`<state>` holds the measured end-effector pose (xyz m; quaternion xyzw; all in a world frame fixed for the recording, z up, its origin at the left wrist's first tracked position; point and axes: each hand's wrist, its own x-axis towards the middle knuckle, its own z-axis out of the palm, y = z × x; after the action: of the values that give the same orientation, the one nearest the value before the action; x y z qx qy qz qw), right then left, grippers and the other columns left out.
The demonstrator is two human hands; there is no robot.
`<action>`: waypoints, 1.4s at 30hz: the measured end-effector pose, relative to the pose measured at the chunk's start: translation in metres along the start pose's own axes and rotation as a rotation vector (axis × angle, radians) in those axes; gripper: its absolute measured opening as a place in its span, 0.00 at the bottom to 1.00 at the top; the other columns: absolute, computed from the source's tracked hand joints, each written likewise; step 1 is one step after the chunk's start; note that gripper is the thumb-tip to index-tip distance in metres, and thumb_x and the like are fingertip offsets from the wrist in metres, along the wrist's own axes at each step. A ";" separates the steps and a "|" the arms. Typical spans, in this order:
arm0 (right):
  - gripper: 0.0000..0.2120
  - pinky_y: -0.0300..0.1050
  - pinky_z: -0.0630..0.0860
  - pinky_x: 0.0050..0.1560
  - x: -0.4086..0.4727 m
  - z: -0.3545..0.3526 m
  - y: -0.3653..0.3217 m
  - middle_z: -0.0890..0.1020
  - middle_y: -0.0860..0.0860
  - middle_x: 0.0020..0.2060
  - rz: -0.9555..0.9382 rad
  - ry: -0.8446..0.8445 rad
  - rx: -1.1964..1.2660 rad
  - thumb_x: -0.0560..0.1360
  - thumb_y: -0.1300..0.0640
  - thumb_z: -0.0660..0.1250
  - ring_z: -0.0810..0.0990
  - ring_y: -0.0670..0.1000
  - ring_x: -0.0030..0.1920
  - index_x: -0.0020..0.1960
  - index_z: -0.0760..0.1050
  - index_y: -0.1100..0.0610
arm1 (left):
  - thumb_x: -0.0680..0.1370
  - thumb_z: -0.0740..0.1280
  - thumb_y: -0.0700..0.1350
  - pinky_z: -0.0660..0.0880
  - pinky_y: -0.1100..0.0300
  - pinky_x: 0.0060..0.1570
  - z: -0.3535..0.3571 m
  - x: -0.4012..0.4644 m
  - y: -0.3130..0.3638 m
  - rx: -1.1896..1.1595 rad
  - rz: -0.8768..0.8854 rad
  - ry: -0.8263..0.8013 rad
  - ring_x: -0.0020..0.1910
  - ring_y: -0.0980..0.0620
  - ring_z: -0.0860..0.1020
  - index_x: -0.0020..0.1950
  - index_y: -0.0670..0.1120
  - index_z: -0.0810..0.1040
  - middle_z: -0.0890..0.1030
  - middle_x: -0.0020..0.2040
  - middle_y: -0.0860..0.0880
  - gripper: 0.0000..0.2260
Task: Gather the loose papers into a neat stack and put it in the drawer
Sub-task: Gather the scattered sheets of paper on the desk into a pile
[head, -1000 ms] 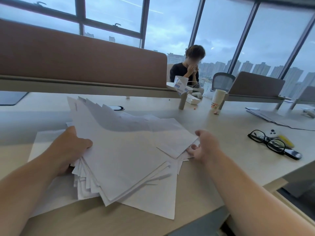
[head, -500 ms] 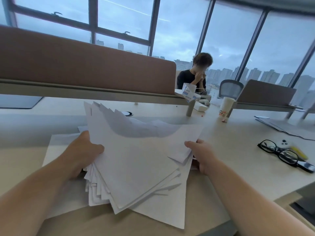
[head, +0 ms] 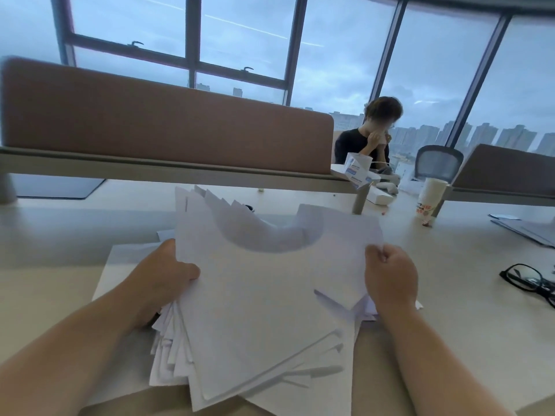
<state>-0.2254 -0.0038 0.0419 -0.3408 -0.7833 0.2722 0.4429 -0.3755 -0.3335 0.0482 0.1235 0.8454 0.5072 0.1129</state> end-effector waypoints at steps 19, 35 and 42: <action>0.19 0.40 0.70 0.72 -0.088 -0.003 -0.062 0.73 0.38 0.74 -0.669 -1.120 0.120 0.81 0.47 0.69 0.70 0.38 0.73 0.71 0.77 0.43 | 0.77 0.68 0.69 0.78 0.46 0.55 0.011 -0.006 0.002 -0.267 -0.116 0.100 0.52 0.37 0.85 0.65 0.43 0.81 0.87 0.55 0.42 0.31; 0.32 0.53 0.74 0.68 -0.008 -0.010 -0.007 0.72 0.55 0.70 0.326 -0.388 0.106 0.75 0.51 0.68 0.75 0.57 0.66 0.76 0.65 0.54 | 0.71 0.74 0.46 0.80 0.47 0.47 0.014 -0.001 -0.001 0.045 0.085 0.104 0.44 0.41 0.85 0.55 0.45 0.82 0.87 0.45 0.48 0.14; 0.29 0.53 0.85 0.40 -0.006 -0.002 -0.007 0.82 0.63 0.55 0.679 -0.446 0.772 0.71 0.60 0.75 0.87 0.61 0.46 0.69 0.67 0.60 | 0.77 0.73 0.37 0.75 0.52 0.42 0.016 -0.005 0.004 0.020 0.094 0.126 0.44 0.43 0.83 0.56 0.43 0.80 0.85 0.46 0.47 0.09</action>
<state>-0.2228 -0.0128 0.0448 -0.3211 -0.5478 0.7322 0.2465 -0.3654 -0.3203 0.0444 0.1320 0.8493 0.5100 0.0345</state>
